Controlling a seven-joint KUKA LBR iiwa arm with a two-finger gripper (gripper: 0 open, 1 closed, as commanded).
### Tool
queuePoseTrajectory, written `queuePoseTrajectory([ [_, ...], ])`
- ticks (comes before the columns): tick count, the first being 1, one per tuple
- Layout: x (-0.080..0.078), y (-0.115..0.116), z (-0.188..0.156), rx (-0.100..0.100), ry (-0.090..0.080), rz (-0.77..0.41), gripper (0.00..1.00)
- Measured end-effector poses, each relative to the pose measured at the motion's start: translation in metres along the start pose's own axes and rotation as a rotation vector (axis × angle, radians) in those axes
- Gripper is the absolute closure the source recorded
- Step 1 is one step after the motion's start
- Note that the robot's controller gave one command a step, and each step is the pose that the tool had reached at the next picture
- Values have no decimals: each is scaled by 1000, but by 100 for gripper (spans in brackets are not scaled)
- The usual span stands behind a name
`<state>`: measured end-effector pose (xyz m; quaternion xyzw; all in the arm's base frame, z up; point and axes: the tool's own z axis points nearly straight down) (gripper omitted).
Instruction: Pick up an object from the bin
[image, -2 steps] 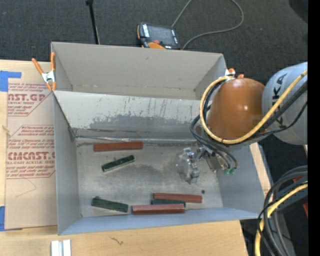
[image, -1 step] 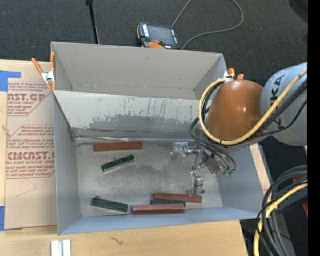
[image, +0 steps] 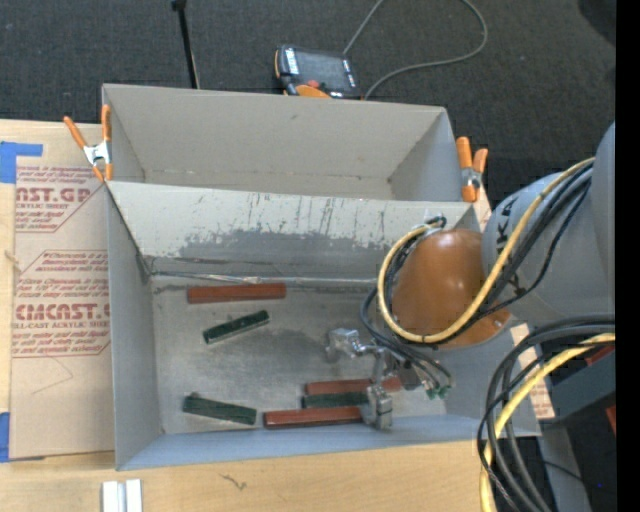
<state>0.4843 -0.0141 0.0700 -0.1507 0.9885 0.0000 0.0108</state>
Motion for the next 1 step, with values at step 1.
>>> queuePoseTrajectory([
  [1,3,0,-3,-3,18,1,100],
])
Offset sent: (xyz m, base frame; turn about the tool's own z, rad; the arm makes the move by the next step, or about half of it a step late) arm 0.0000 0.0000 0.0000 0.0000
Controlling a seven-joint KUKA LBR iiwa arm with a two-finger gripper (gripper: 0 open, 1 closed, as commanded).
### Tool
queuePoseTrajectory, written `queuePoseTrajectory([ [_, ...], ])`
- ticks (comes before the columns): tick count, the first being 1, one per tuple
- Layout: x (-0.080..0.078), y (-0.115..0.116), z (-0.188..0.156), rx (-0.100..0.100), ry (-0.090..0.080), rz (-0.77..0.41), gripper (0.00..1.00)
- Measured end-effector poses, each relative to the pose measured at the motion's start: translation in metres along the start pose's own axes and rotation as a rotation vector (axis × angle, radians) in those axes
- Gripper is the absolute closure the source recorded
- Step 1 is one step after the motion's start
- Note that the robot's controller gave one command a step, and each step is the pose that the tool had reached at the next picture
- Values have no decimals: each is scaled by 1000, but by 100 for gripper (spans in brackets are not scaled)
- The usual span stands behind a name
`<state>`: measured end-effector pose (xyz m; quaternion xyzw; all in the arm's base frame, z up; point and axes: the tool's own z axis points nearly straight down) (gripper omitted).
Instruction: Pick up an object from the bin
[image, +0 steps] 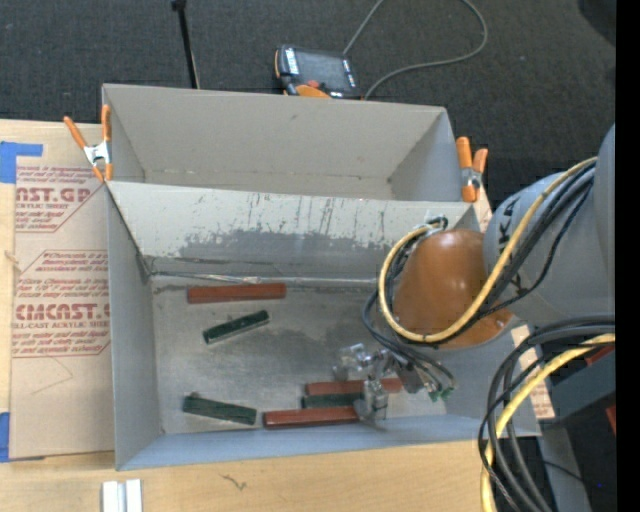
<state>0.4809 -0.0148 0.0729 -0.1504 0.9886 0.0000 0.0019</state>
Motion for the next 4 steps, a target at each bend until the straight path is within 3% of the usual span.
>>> queuePoseTrajectory([
  [1,-12,-28,-112,3,-5,6,100],
  [2,-10,-26,-108,-2,4,4,0],
  [3,-10,19,1,0,-10,-72,0],
  [4,-7,18,-2,-2,3,-69,100],
])
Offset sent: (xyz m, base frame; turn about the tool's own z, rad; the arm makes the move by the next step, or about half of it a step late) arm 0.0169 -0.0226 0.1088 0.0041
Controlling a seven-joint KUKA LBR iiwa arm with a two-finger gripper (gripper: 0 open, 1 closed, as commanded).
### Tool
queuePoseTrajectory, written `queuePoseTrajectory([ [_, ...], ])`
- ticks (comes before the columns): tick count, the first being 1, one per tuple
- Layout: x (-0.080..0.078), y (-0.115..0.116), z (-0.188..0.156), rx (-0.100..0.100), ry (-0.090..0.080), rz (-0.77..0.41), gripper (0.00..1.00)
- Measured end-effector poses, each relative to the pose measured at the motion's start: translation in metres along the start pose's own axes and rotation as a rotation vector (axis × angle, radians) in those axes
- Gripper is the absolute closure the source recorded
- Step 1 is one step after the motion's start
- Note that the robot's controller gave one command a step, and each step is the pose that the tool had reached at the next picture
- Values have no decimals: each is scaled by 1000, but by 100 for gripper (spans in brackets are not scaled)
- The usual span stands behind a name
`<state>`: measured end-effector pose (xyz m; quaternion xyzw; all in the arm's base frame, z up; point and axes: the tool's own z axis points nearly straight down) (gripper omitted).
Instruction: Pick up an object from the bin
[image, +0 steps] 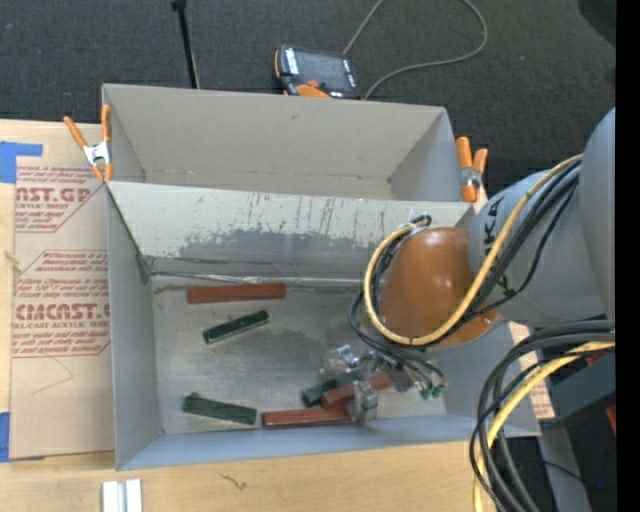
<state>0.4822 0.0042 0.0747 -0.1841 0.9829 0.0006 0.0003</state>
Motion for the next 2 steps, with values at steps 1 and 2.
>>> queuePoseTrajectory([
  [1,-37,-36,-181,6,-10,-109,100],
  [2,-67,-23,-178,1,-3,-457,100],
])
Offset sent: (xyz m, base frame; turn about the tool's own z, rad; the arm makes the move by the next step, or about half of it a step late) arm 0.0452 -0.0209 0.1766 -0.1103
